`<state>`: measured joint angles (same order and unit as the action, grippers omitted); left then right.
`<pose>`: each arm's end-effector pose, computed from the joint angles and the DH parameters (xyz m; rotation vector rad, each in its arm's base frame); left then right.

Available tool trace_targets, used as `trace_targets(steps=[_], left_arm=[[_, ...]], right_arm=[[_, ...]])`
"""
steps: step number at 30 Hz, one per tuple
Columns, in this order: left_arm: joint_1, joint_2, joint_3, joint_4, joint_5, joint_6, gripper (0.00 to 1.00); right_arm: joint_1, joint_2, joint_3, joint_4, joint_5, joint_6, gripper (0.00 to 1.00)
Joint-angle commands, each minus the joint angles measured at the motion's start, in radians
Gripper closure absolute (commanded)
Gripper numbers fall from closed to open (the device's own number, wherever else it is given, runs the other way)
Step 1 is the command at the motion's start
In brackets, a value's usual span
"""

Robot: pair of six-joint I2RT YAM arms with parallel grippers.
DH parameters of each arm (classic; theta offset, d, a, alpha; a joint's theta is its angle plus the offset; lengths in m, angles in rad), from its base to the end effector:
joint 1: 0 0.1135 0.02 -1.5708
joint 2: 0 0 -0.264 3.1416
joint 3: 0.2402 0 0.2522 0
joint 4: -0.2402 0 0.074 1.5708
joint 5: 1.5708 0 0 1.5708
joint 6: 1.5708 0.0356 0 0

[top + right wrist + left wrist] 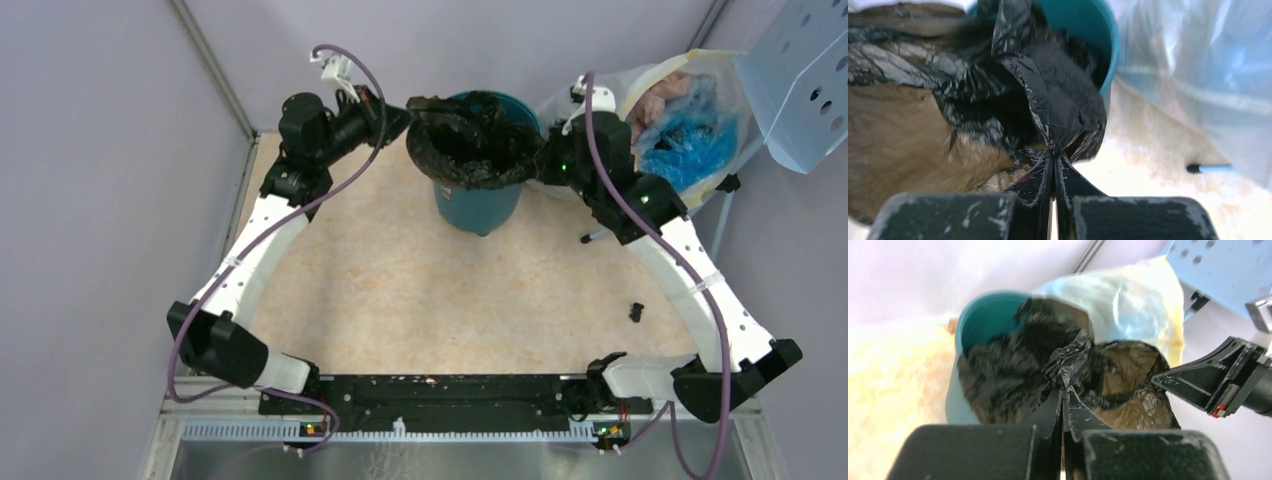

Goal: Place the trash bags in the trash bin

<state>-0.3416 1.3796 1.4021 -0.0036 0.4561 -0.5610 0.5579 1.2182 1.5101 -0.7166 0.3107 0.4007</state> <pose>0.2956 -0.1217 0.4402 0.2023 1.6425 -1.0521 0.2132 0.1202 0.4448 0.0440 1.9869 0.3136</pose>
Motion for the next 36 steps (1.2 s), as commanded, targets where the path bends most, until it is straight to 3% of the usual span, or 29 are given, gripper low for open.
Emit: trace_targets(steps=[1,6,10,19,25,30,36], left_arm=[[0.001,0.141,0.203,0.085,0.033,-0.046,1.00],[0.001,0.318,0.426,0.112,0.046,-0.112,1.00],[-0.011,0.441,0.516,0.132,0.070,-0.155,1.00],[-0.038,0.609,0.514,0.190,0.047,-0.141,1.00],[-0.048,0.624,0.504,0.204,0.056,-0.128,1.00],[-0.117,0.620,0.460,0.221,0.006,-0.081,1.00],[-0.173,0.665,0.417,0.256,-0.039,-0.058,1.00]], right_arm=[[-0.100,0.101,0.168,0.054,-0.070,-0.034,1.00],[-0.166,0.265,0.418,0.001,-0.132,-0.047,1.00],[-0.187,0.348,0.456,0.032,-0.201,-0.033,1.00],[-0.205,0.493,0.426,0.087,-0.347,0.017,1.00],[-0.245,0.477,0.466,0.052,-0.339,0.011,1.00],[-0.288,0.420,0.433,0.043,-0.328,0.002,1.00],[-0.280,0.422,0.330,0.074,-0.444,-0.011,1.00]])
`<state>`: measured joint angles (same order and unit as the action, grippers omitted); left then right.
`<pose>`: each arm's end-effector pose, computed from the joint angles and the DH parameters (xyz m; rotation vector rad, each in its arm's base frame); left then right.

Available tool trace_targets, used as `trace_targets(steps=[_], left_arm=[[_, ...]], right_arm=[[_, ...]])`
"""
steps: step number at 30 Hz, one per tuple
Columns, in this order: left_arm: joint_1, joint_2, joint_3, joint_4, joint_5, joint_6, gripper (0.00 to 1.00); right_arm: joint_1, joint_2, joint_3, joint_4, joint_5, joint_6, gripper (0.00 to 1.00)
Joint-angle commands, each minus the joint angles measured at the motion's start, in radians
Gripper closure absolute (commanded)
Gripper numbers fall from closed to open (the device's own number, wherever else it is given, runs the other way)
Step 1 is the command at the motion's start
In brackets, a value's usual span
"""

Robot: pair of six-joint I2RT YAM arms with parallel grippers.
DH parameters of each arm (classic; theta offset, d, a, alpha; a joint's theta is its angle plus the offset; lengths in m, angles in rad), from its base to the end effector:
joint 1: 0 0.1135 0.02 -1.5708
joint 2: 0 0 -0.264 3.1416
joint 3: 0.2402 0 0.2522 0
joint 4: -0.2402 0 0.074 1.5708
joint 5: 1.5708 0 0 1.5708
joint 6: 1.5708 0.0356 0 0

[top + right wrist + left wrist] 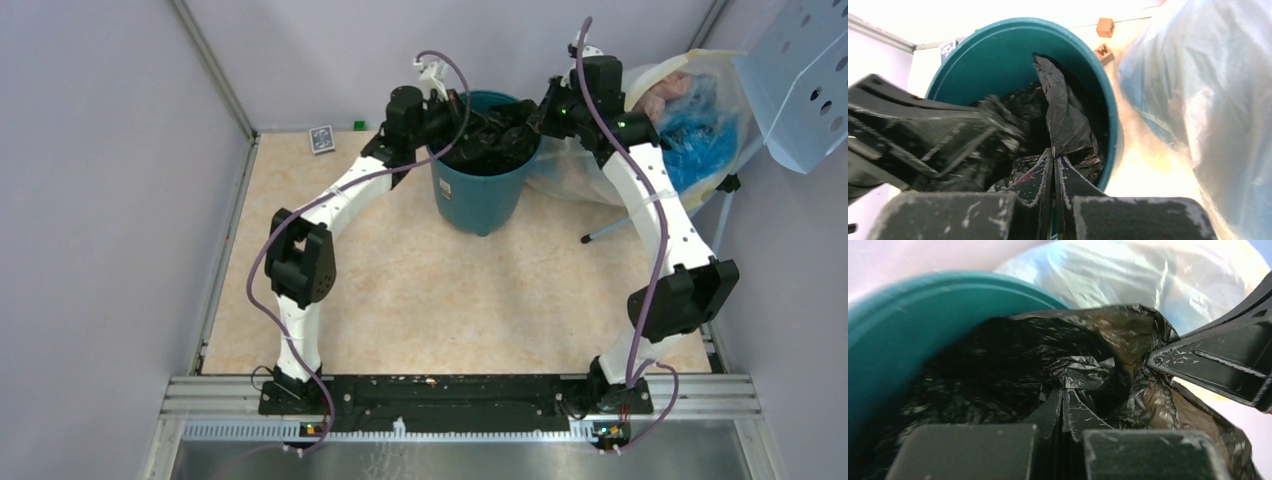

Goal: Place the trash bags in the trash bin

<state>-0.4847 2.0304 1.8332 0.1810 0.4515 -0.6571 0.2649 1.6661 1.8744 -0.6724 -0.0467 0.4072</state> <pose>0.4308 -0.2444 0.3592 0.2347 1.7148 -1.2239 0.3570 0.0986 0.4366 0.1172 2.0633 0.4665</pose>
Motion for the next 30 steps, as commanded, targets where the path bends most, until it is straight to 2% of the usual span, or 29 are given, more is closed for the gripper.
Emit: trace_targets(steps=[1,6,13,22,30], left_arm=[[-0.034,0.024,-0.008,0.064,-0.043,0.050,1.00],[-0.055,0.068,0.061,-0.034,-0.122,0.162,1.00],[-0.062,0.086,0.068,-0.103,-0.177,0.255,1.00],[-0.018,-0.077,0.125,-0.173,-0.181,0.260,1.00],[0.030,-0.275,-0.021,-0.176,-0.160,0.236,1.00]], right_arm=[[0.026,-0.010,-0.032,0.022,-0.078,-0.024,1.00],[0.113,0.061,-0.016,0.000,0.026,-0.050,1.00],[0.122,0.136,0.001,-0.037,0.090,-0.050,1.00],[0.116,0.025,0.083,-0.094,0.159,-0.084,1.00],[0.110,-0.108,0.001,-0.097,0.147,-0.069,1.00]])
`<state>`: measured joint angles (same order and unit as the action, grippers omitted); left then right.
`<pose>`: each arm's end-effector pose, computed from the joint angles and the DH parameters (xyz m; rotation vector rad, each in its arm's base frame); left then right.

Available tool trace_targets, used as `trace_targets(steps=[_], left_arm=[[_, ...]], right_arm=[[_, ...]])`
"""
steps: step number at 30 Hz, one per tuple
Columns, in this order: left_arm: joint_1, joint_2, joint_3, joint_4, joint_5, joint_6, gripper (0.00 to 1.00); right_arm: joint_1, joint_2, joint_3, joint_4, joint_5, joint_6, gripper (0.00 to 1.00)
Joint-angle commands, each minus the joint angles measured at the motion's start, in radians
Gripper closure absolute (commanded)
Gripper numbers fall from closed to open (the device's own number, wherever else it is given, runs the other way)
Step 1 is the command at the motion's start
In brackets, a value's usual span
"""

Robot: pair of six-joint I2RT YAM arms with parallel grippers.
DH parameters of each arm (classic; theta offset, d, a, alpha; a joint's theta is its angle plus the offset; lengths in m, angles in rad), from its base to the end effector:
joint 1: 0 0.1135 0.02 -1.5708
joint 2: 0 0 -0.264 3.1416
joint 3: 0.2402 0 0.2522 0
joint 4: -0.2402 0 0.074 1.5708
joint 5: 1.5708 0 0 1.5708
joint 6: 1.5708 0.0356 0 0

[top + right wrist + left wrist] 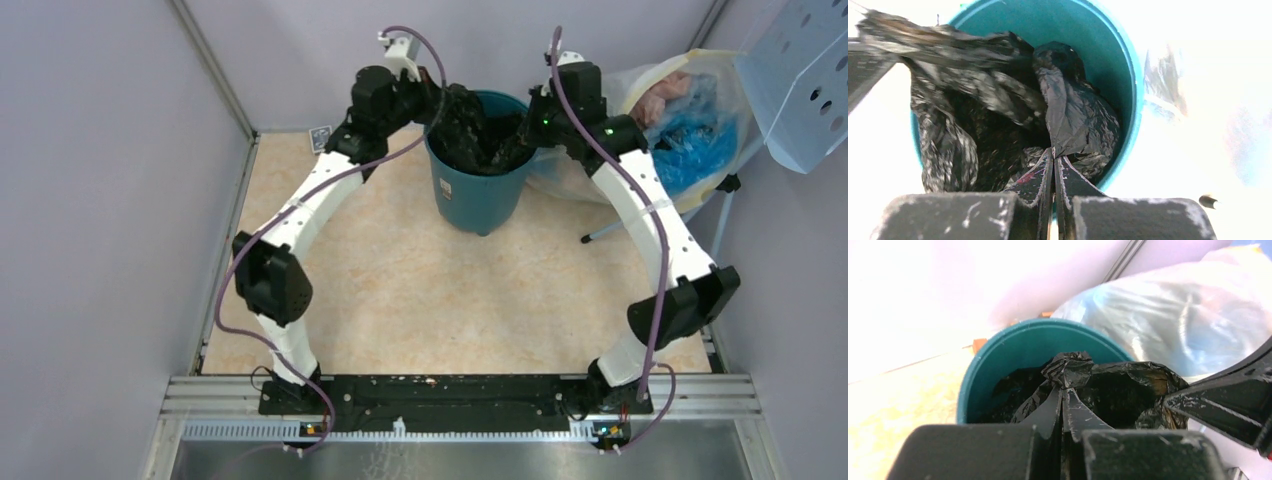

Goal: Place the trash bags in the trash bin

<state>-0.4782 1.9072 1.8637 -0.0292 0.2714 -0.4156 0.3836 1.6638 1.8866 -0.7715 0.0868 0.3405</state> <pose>0.4062 -0.2213 0.4041 0.2699 1.6987 -0.8958 0.3383 0.1332 0.4319 0.0060 2.1357 0.3373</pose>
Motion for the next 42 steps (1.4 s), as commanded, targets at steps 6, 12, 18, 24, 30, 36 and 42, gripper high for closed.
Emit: trace_targets(steps=[6,12,18,24,30,36,42], left_arm=[[0.085,-0.307,-0.215,0.012,0.065,-0.034,1.00],[0.135,-0.468,-0.448,0.022,0.078,-0.051,1.00],[0.145,-0.554,-0.648,0.118,0.053,-0.066,1.00],[0.171,-0.508,-0.694,0.162,0.045,-0.062,1.00],[0.187,-0.399,-0.648,0.223,0.040,-0.053,1.00],[0.200,-0.267,-0.534,0.228,0.065,-0.077,1.00],[0.204,-0.215,-0.527,0.243,0.099,-0.117,0.91]], right_arm=[[-0.018,-0.247,-0.183,0.037,0.004,0.014,1.00],[-0.025,-0.346,-0.360,0.060,-0.004,0.014,1.00],[-0.032,-0.371,-0.504,0.125,0.008,0.028,1.00],[-0.060,-0.312,-0.526,0.174,0.057,0.027,1.00],[-0.100,-0.263,-0.503,0.250,0.091,0.017,0.94],[-0.122,-0.186,-0.410,0.242,0.072,0.013,0.86],[-0.131,-0.212,-0.436,0.254,0.010,-0.007,0.79]])
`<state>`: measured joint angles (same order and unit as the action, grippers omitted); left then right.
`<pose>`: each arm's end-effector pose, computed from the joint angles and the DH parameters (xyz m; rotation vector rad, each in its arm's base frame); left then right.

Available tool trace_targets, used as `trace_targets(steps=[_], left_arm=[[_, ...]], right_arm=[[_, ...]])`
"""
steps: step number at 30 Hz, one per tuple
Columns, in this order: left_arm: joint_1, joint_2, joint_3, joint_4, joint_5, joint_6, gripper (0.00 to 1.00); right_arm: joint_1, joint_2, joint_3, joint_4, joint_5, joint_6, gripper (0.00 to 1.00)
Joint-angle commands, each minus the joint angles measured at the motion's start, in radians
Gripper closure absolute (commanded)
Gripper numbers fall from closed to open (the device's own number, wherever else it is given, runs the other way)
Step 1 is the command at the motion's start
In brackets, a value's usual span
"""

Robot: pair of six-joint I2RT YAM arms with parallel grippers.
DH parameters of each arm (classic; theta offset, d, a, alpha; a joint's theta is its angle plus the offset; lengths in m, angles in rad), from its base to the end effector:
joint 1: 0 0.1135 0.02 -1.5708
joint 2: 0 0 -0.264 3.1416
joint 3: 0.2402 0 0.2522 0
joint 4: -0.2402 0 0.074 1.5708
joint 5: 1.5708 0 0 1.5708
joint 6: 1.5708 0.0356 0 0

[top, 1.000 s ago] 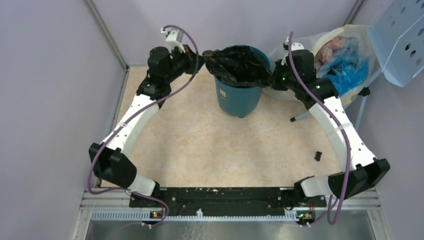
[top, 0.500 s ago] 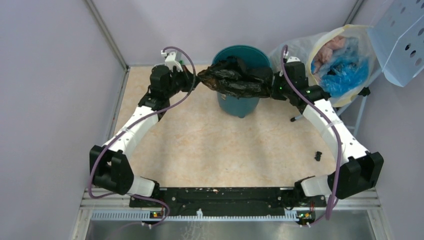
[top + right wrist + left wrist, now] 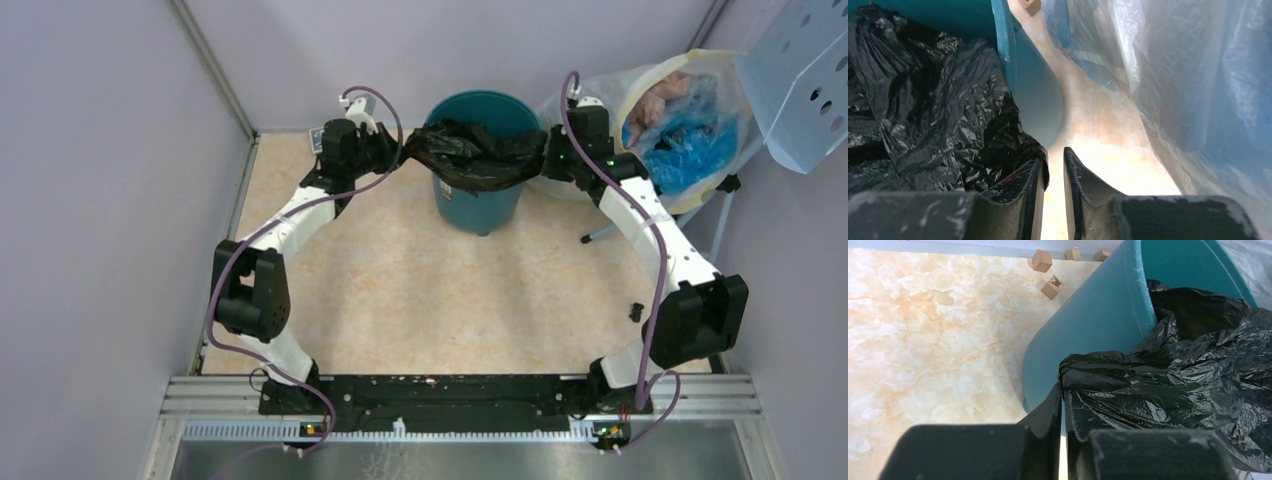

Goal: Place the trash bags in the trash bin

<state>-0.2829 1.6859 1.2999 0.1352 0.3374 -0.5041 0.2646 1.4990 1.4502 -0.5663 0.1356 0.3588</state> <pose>0.3847 -0.1241 0.3124 0.0394 1.8933 -0.8540 0.3274 0.0837 0.3617 0.1797 2.1794 0.2058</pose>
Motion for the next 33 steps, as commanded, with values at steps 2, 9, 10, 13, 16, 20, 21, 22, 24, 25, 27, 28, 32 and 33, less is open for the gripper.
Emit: trace_targets(steps=[2,9,10,13,16,20,21,22,24,25,27,28,32,33], left_arm=[[0.008,0.009,0.025,0.091,0.041,-0.035,0.90],[0.010,0.017,0.028,0.099,0.060,-0.040,0.87],[0.010,0.020,0.030,0.097,0.066,-0.042,0.86],[0.010,0.023,0.034,0.087,0.073,-0.045,0.82],[0.011,0.016,0.027,0.080,0.068,-0.044,0.81],[0.011,0.013,0.019,0.084,0.075,-0.052,0.81],[0.011,0.017,0.021,0.087,0.079,-0.056,0.82],[0.012,0.020,0.022,0.087,0.087,-0.060,0.84],[0.011,0.028,0.021,0.089,0.096,-0.065,0.86],[0.011,0.031,0.024,0.091,0.098,-0.067,0.87],[0.011,0.038,0.024,0.094,0.101,-0.069,0.90],[0.011,0.043,0.026,0.095,0.105,-0.070,0.92],[0.012,0.057,0.037,0.095,0.114,-0.065,1.00],[0.011,0.061,0.038,0.094,0.114,-0.065,1.00]], right_arm=[[-0.013,-0.104,-0.063,0.102,-0.051,-0.035,0.69],[-0.016,-0.157,-0.004,0.059,-0.030,-0.062,0.58],[-0.016,-0.154,0.018,0.043,-0.035,-0.068,0.58],[-0.016,-0.154,0.072,0.008,-0.064,-0.100,0.50],[-0.016,-0.155,0.107,-0.011,-0.102,-0.126,0.38],[-0.016,-0.092,0.205,-0.079,-0.131,-0.128,0.34],[-0.015,-0.073,0.227,-0.094,-0.150,-0.126,0.33],[-0.016,-0.054,0.248,-0.105,-0.166,-0.129,0.31],[-0.015,-0.025,0.278,-0.123,-0.202,-0.144,0.28],[-0.013,-0.012,0.292,-0.128,-0.217,-0.156,0.27],[-0.004,0.015,0.324,-0.159,-0.235,-0.197,0.27],[0.006,0.025,0.340,-0.177,-0.236,-0.225,0.27],[0.096,0.076,0.420,-0.245,-0.129,-0.395,0.31],[0.117,0.095,0.451,-0.264,-0.105,-0.437,0.36]])
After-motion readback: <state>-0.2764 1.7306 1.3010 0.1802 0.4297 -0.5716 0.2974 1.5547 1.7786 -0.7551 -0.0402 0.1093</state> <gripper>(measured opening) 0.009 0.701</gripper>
